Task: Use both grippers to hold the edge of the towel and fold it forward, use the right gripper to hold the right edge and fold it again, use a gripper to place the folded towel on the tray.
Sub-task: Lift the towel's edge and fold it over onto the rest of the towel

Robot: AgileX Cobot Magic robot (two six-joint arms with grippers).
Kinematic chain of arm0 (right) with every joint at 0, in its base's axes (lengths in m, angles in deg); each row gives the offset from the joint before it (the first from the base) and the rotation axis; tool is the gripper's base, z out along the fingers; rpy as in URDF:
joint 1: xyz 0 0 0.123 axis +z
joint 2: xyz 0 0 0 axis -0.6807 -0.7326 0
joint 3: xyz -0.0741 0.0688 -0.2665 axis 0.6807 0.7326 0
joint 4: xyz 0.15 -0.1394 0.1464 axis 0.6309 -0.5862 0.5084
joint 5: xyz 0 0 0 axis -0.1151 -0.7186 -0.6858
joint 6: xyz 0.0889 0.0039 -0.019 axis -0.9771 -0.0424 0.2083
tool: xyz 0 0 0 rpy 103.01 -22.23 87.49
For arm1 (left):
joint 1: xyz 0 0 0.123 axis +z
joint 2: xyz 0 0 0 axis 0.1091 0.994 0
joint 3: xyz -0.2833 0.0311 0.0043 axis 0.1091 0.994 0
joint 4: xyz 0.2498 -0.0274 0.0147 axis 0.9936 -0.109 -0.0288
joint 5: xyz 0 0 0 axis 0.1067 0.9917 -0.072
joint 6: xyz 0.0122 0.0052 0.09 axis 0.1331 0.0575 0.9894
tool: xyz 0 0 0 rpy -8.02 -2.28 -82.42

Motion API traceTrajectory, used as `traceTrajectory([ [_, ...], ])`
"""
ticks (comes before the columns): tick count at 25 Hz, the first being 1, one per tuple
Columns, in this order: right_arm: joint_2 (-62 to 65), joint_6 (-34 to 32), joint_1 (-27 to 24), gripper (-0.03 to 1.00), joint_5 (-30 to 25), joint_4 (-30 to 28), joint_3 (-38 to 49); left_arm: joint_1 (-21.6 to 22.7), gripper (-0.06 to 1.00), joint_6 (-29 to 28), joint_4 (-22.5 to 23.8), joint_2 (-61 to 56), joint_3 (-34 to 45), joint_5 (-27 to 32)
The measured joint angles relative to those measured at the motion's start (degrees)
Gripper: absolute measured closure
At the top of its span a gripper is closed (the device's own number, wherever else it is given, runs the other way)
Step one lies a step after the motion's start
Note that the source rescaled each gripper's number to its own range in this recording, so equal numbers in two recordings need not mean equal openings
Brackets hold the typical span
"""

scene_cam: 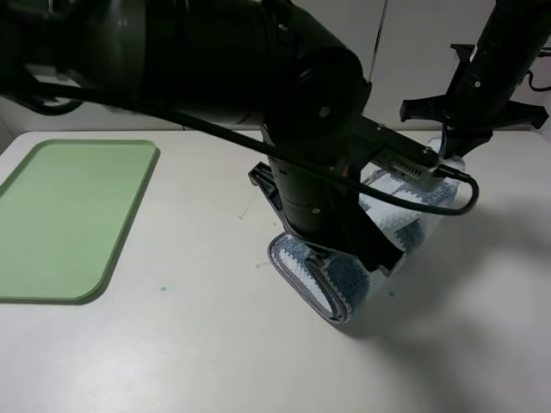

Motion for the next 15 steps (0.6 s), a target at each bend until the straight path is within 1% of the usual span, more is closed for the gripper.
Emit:
traceTrajectory([
  [7,-3.95,0.00,0.89,0.97,-0.07,0.13,-2.96,2.57,0.94,-0.12,0.48,0.07,0.99,-0.97],
  [15,-6.23,0.00,1.00,0.97,1.59,0.62,-3.13,4.58,0.94,-0.12,1.31,0.45,4.66,-4.92],
])
